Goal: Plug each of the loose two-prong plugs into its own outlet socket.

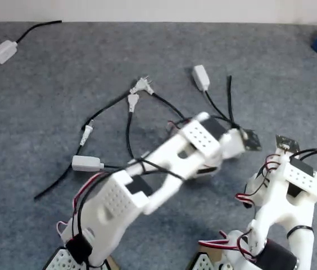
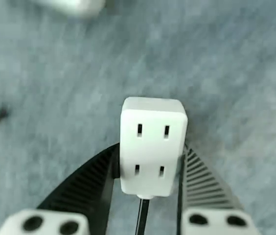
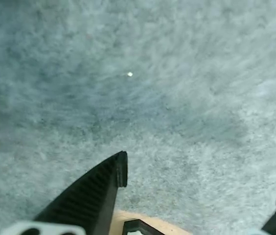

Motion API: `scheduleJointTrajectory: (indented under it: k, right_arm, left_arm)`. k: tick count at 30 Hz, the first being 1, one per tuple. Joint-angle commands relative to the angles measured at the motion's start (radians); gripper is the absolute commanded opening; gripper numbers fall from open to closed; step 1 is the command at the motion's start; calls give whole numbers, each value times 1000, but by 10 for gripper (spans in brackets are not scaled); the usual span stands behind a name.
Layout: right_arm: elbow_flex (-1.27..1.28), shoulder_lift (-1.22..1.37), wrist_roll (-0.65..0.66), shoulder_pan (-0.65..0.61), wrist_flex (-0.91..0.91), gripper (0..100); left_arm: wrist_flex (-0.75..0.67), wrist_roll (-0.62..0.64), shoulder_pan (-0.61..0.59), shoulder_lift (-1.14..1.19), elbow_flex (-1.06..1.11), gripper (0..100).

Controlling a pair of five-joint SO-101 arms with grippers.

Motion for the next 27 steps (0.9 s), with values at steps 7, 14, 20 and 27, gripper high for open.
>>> scheduleJointTrajectory:
  k: [7,14,20,27]
  right_arm:
    - [-18,-30,46,31,-5,450]
    - [-22,-30,46,25,-2,450]
    - [-47,-30,46,22,-5,450]
    - [-125,-30,46,22,50,450]
  left_arm:
    - [100,38,50,-5,-84,101]
    - [144,38,-62,-7,-84,199]
    - [180,40,-148,-7,-162,200]
    - [255,41,-156,-7,-231,273]
